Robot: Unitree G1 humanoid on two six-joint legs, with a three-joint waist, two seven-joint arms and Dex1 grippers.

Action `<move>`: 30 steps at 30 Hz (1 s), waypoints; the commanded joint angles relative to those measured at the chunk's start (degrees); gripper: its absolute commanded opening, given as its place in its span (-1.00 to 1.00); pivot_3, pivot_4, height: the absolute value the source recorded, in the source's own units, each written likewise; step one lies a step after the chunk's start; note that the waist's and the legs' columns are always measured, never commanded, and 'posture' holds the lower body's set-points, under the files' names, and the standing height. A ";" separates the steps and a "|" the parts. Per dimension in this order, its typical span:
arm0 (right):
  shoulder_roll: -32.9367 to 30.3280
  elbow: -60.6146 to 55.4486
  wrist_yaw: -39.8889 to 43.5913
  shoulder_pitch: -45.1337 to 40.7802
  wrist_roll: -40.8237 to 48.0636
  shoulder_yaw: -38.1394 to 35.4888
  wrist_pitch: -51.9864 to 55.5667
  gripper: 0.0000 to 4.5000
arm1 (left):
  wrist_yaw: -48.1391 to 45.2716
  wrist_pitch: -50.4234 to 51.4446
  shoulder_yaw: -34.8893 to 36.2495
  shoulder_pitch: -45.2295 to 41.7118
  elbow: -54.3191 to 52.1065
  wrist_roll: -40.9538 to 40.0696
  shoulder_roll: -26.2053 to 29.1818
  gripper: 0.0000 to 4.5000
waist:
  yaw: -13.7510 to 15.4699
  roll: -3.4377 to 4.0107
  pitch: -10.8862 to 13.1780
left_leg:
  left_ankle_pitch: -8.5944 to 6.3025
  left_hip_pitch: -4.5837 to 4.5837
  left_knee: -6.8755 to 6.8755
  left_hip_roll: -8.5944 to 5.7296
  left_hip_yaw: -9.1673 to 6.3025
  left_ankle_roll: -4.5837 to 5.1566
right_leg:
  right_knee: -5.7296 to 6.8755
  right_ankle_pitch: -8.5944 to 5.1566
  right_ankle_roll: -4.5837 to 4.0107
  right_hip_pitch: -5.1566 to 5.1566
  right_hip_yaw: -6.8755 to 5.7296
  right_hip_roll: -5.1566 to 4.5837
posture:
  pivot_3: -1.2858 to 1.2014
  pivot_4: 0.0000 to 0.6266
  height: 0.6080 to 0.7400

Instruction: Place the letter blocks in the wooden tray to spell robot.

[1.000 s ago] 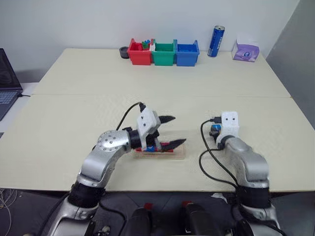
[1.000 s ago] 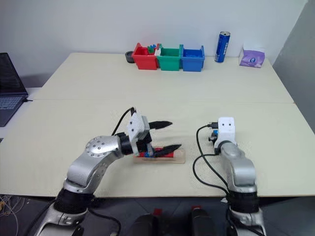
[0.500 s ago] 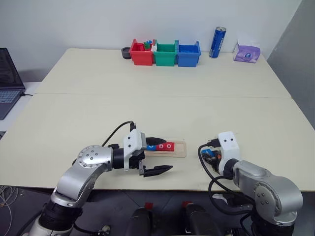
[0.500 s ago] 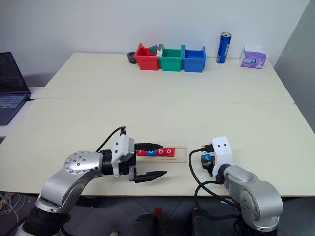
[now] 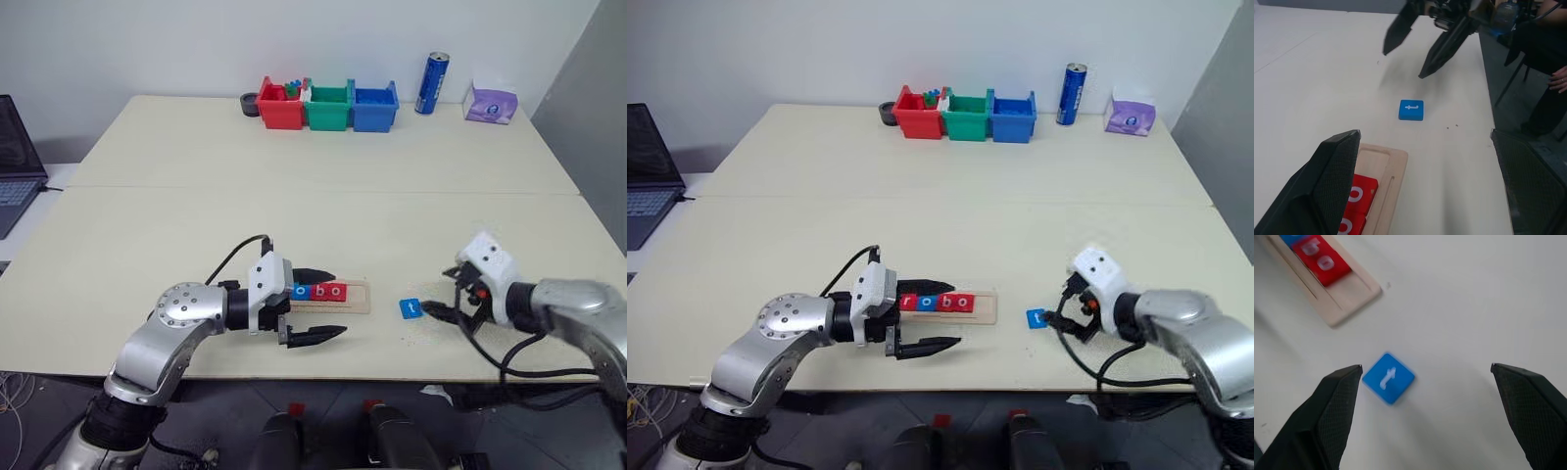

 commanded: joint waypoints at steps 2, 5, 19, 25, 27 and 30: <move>-0.23 12.70 12.00 1.76 -5.33 4.88 -25.50 0.99 | -1.46 -1.57 0.26 -1.36 -0.03 -1.45 -0.51 1.00 | 0.01 -0.01 0.01 | 0.00 -0.01 0.00 0.02 0.02 0.00 | 0.00 0.00 0.00 -0.01 0.02 0.01 | 0.03 -0.52 1.00; 1.32 19.11 16.92 0.65 -6.56 7.49 -33.56 0.99 | -2.07 -2.16 0.25 -1.78 0.33 -1.15 -0.54 1.00 | 0.01 -0.01 0.02 | 0.00 -0.02 0.03 0.02 0.07 0.00 | 0.02 0.01 0.00 -0.02 0.07 0.00 | 0.03 -0.52 1.00; 7.71 34.86 20.15 -5.68 -13.06 12.40 -44.87 0.99 | -2.42 -3.10 0.48 -0.95 0.00 -0.64 0.58 1.00 | 0.12 -0.01 0.01 | 0.01 0.06 0.10 0.02 0.02 -0.01 | 0.13 0.05 -0.07 0.04 0.07 -0.02 | 0.03 -0.52 1.00; 6.79 36.96 21.42 -5.37 -12.86 10.80 -45.53 0.27 | -2.43 -3.57 0.88 -0.71 0.49 -0.51 0.79 1.00 | 0.14 -0.01 0.01 | 0.01 0.33 0.10 0.02 0.03 -0.01 | 0.13 0.04 -0.05 0.28 0.08 -0.03 | 0.03 -0.52 1.00; 6.50 36.80 21.62 -5.23 -12.63 10.44 -45.40 -0.08 | -2.37 -3.76 0.89 -0.62 0.63 -0.45 0.75 1.00 | 0.13 -0.01 0.01 | 0.01 0.46 0.10 0.01 0.06 -0.01 | 0.13 0.02 -0.01 0.38 0.11 -0.03 | 0.03 -0.52 1.00; 6.35 36.21 21.72 -5.36 -12.18 10.22 -44.81 -0.35 | -2.16 -3.87 0.77 -0.77 0.74 -0.45 0.58 1.00 | 0.15 -0.01 0.01 | 0.01 0.50 0.10 0.01 0.06 -0.01 | 0.13 0.02 -0.01 0.41 0.10 -0.04 | 0.03 -0.52 1.00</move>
